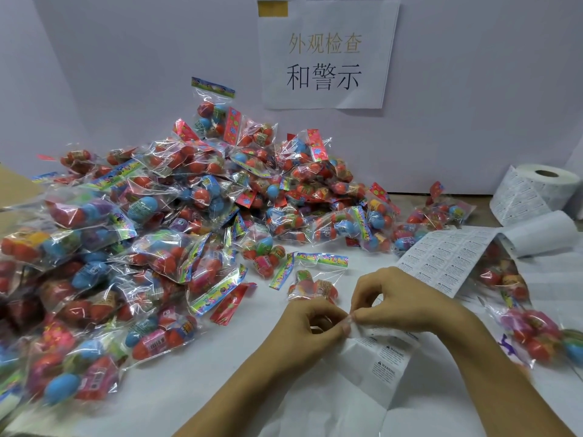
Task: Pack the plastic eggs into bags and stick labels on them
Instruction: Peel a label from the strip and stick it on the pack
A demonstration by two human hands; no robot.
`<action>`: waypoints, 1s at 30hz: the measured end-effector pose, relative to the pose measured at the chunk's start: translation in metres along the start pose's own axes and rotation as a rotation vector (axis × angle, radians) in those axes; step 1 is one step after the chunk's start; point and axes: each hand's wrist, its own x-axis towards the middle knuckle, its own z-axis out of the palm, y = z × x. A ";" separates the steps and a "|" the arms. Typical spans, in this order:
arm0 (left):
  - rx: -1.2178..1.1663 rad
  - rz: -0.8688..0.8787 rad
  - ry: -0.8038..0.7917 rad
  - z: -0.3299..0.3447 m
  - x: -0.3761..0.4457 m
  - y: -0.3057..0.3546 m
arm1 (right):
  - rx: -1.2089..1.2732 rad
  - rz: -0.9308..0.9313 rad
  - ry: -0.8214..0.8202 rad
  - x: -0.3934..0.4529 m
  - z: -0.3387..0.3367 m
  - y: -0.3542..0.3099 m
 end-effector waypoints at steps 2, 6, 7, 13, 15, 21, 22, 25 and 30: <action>0.038 0.000 0.002 0.000 0.000 -0.001 | 0.001 0.019 0.014 0.001 0.000 0.001; 0.087 0.007 0.010 -0.001 0.001 -0.004 | -0.009 0.045 0.020 0.003 0.002 0.002; 0.082 0.009 0.015 0.000 0.000 -0.004 | -0.009 0.051 0.020 0.004 0.003 0.002; 0.059 0.028 -0.002 0.000 0.000 -0.003 | 0.016 0.114 0.035 0.004 0.001 0.005; 0.091 0.027 0.001 0.001 0.000 -0.003 | 0.034 0.140 0.053 0.005 -0.001 0.007; 0.149 0.078 0.022 0.001 -0.002 -0.004 | 0.215 0.207 0.287 0.008 -0.011 0.020; 0.190 0.107 0.006 0.001 -0.003 -0.003 | 0.267 0.204 0.363 0.009 -0.011 0.021; 0.418 0.221 -0.116 0.000 -0.004 -0.005 | 0.359 0.150 0.454 0.009 -0.009 0.018; 0.462 0.356 0.051 0.002 -0.002 -0.008 | 0.210 -0.010 0.452 0.013 0.010 0.007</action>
